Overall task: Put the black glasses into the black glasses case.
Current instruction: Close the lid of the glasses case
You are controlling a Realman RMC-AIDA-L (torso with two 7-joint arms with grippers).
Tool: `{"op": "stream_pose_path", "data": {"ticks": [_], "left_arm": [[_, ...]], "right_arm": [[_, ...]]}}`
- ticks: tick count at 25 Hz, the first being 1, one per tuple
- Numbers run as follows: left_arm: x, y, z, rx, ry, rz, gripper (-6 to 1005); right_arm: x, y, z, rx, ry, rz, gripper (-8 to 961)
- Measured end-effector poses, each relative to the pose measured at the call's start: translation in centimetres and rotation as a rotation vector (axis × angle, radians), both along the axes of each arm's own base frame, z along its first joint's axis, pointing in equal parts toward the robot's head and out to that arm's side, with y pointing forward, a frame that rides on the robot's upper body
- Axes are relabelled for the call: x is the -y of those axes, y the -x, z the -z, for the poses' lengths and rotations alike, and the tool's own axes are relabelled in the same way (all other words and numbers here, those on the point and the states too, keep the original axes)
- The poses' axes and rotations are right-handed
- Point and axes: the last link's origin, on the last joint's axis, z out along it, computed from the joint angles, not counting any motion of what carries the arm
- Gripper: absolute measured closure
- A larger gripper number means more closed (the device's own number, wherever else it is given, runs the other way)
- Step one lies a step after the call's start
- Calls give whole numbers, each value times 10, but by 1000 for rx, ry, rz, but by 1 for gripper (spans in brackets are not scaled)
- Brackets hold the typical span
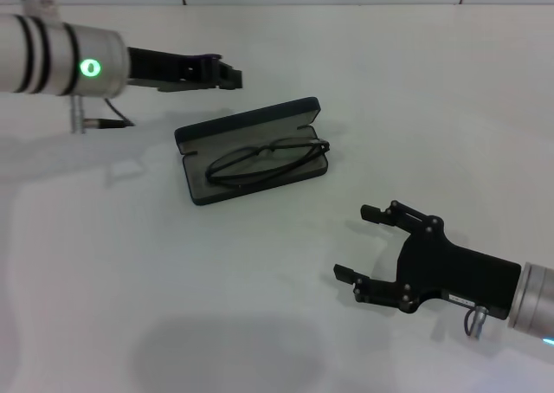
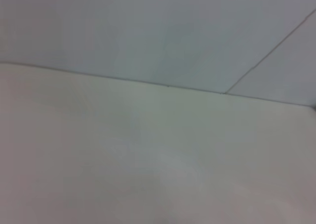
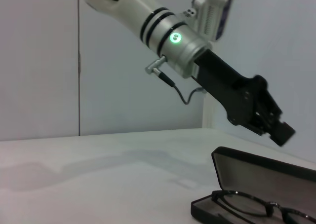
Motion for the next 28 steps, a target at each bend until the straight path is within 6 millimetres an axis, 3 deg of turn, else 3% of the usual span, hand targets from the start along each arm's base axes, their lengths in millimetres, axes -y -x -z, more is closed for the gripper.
{"op": "stream_pose_path", "data": {"ticks": [8,28], "left_arm": [[-9,2,18,-34,-85,-115,929],[8,9,44,-42,-84,-116,929]], "right_arm": [[-1,0,0,4,0,-5,110],[-1,-2,-1,14,-22,-9,109]]}}
